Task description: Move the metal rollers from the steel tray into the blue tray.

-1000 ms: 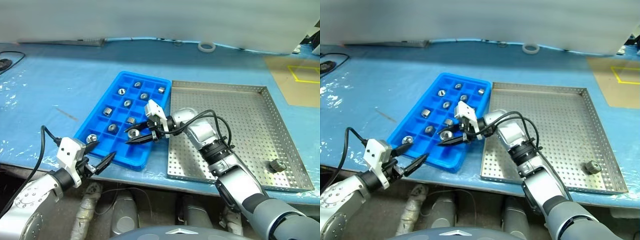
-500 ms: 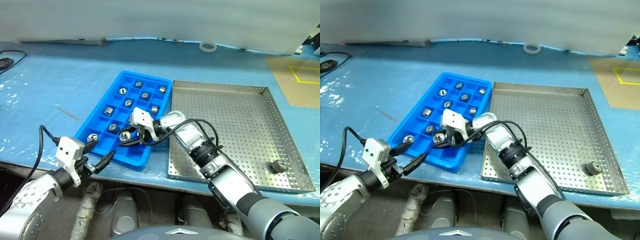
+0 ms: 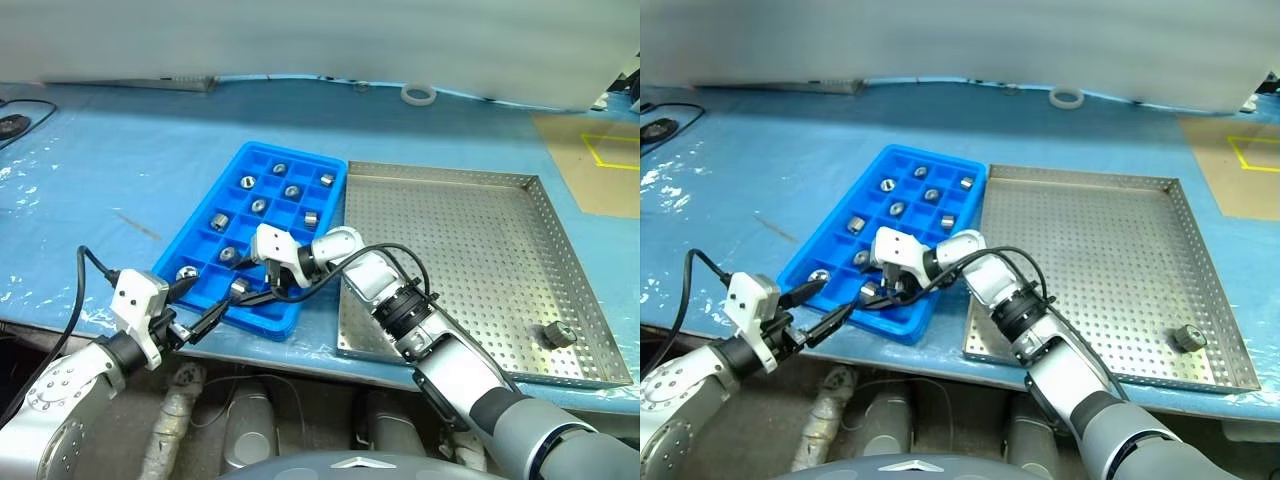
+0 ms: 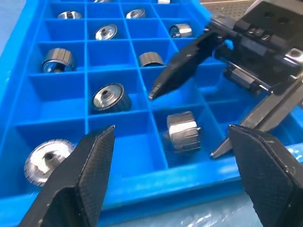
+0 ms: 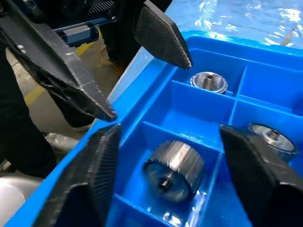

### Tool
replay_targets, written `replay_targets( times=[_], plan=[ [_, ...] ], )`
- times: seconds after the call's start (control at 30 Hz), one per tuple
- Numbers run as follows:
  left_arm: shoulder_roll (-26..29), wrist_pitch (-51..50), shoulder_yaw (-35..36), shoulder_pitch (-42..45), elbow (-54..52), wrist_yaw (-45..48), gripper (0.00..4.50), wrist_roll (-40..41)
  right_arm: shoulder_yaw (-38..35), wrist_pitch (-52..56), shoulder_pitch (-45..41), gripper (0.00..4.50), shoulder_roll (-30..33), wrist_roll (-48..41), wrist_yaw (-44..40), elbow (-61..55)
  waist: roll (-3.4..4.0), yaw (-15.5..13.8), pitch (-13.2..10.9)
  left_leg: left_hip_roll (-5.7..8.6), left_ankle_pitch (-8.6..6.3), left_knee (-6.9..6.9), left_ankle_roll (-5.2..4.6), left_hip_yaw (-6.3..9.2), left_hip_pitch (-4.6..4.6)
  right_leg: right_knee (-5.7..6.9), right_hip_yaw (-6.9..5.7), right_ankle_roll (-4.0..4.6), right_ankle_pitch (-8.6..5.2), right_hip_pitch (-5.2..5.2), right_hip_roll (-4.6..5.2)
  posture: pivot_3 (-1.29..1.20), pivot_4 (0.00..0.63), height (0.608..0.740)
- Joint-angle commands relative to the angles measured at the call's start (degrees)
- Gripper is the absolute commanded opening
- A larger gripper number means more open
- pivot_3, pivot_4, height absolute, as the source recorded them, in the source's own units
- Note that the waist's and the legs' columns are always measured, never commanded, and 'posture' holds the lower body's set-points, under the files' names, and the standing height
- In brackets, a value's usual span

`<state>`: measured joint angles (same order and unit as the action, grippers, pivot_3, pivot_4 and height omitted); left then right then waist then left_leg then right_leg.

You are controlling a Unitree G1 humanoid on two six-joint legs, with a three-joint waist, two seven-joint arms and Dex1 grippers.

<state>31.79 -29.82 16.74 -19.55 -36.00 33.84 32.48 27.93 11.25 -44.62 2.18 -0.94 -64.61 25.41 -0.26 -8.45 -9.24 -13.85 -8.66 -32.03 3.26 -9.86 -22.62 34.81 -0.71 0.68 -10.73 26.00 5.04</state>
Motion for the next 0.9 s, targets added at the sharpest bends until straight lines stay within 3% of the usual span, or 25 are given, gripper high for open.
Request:
replay_targets(
  times=[0.03,0.23,0.43,0.57,0.8,0.9],
  plan=[
    [0.81,0.47,-2.24,2.77,0.96,1.25,4.0,-0.29,-1.51,-0.85,0.29,3.91,1.76,-0.91,-0.76,-2.27,0.0,0.09,0.0,0.0,0.0,0.0,0.0,0.0,0.0,0.0,-0.01,0.04,0.02,0.0,0.0,0.22,0.15,0.74],
    [0.9,0.66,-8.32,11.36,6.43,3.78,4.0,-1.45,-1.9,-0.24,1.83,3.91,11.72,1.2,-3.04,-4.94,-0.02,-0.03,0.01,0.08,0.0,-0.15,0.0,-0.01,0.18,0.02,0.04,0.26,0.17,-0.29,0.03,0.13,0.15,0.74],
    [1.23,1.38,-11.28,17.7,11.9,7.0,4.0,-2.43,0.02,-1.94,2.99,3.91,21.83,7.71,-0.94,-5.43,0.04,0.9,0.07,0.12,0.0,-0.11,-0.01,-0.04,1.14,0.01,0.14,-0.11,-0.06,-1.17,0.03,0.03,0.15,0.74],
    [1.36,2.09,-12.84,21.0,15.37,9.37,4.0,-3.28,-9.65,7.24,3.92,3.91,20.04,-5.28,-1.26,-12.7,-0.06,1.4,0.06,0.24,-0.02,-0.15,-0.03,-0.05,1.41,-0.07,0.31,-0.14,-0.07,-1.55,0.04,-0.01,0.15,0.74],
    [0.52,2.78,-15.95,27.03,20.05,13.25,4.0,-3.79,-27.25,27.72,3.36,3.91,18.23,-27.43,1.13,-23.18,-0.08,4.56,0.04,0.14,0.03,-0.15,0.01,-0.06,1.07,0.13,0.37,-0.03,0.02,-0.95,-0.11,-0.09,0.15,0.74],
    [-0.47,2.78,-17.2,29.51,21.4,14.54,4.0,-3.35,-30.99,31.69,4.2,3.91,19.07,-31.54,3.34,-25.75,-0.07,4.95,0.04,0.13,0.02,-0.05,0.0,-0.09,1.04,0.06,0.37,0.36,0.23,-0.88,-0.14,-0.11,0.15,0.74]
  ],
)
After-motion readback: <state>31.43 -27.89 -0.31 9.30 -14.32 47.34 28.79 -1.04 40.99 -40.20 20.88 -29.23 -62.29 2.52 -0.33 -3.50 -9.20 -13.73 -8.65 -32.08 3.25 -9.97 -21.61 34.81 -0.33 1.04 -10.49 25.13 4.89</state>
